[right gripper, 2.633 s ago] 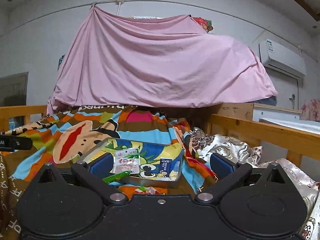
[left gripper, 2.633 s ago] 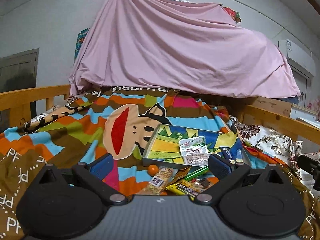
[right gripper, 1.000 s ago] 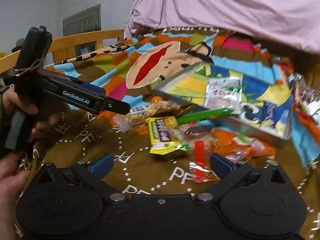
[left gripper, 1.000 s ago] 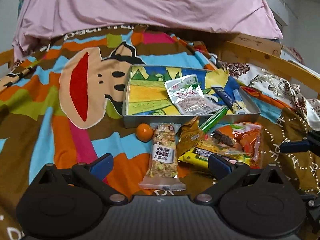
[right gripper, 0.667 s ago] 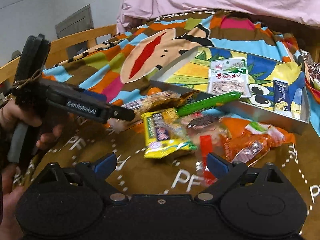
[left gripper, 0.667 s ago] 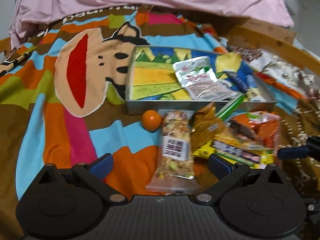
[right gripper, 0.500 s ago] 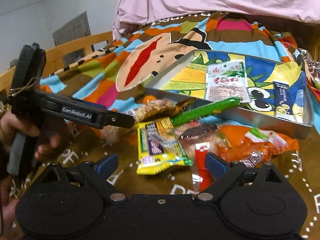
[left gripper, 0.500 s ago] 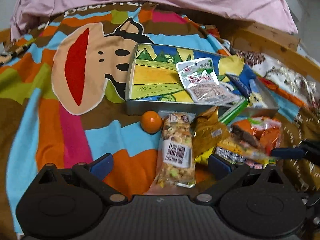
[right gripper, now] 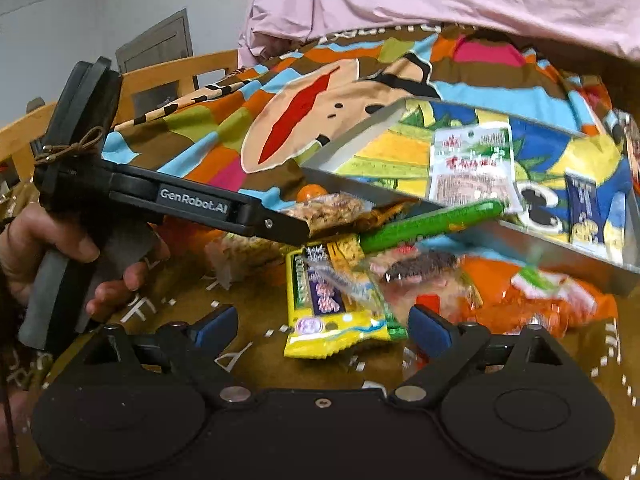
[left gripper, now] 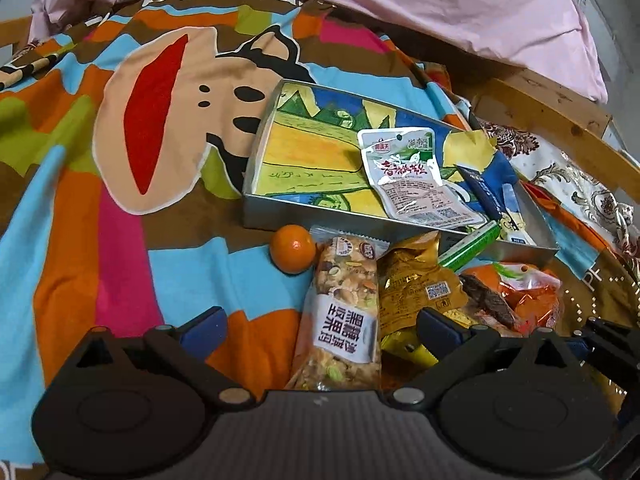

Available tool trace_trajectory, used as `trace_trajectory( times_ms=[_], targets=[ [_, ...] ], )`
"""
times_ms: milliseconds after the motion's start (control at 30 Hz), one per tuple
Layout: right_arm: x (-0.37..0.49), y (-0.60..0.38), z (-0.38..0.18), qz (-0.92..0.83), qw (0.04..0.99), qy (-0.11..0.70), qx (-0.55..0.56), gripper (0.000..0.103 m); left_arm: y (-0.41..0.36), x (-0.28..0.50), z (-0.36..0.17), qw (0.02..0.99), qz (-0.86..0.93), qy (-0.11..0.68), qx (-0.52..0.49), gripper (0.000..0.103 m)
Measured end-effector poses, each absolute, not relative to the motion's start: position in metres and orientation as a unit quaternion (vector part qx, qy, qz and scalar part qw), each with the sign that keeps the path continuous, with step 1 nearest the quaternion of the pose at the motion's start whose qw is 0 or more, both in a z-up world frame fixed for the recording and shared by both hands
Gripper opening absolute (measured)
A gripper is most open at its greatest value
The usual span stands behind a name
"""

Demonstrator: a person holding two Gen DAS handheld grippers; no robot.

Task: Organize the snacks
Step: 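Grasp the nut bar with the left tool while the right tool grasps the yellow biscuit pack, then carry the nut bar and yellow biscuit pack over the tray with both tools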

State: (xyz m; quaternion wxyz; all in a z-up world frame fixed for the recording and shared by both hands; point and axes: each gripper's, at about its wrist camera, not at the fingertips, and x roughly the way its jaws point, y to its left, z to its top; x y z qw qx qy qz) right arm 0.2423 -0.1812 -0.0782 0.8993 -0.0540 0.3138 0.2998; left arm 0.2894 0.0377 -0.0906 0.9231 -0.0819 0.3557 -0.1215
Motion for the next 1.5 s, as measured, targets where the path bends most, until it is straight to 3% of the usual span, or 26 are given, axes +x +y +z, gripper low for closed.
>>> trace_trajectory(
  times_ms=[67,133,267,500,1067,1133,1267,1500],
  targets=[
    [0.242,-0.179,-0.077,0.292,0.905,0.302,-0.064,0.074,0.039,0.291,-0.092,0.922,-0.120,0.357,-0.089,0.103],
    [0.242,-0.177,-0.078,0.285,0.907,0.299,-0.075,0.065,0.039,0.290,-0.093,0.924,-0.122,0.352,-0.092,0.102],
    [0.242,-0.177,-0.080,0.274,0.909,0.300,-0.089,0.058,0.036,0.286,-0.089,0.926,-0.124,0.348,-0.076,0.097],
    [0.230,-0.176,-0.074,0.257,0.911,0.305,-0.105,0.054,0.026,0.276,-0.082,0.931,-0.141,0.334,-0.045,0.076],
    [0.229,-0.173,-0.080,0.248,0.911,0.309,-0.116,0.056,0.020,0.282,-0.088,0.926,-0.136,0.352,-0.003,0.074],
    [0.228,-0.172,-0.080,0.247,0.911,0.309,-0.119,0.056,0.024,0.282,-0.089,0.924,-0.139,0.356,-0.009,0.068],
    [0.229,-0.172,-0.080,0.245,0.911,0.311,-0.120,0.055,0.025,0.280,-0.089,0.921,-0.145,0.362,-0.005,0.042],
    [0.227,-0.177,-0.075,0.243,0.909,0.325,-0.095,0.054,0.022,0.263,-0.080,0.921,-0.133,0.365,-0.007,0.041]
  ],
)
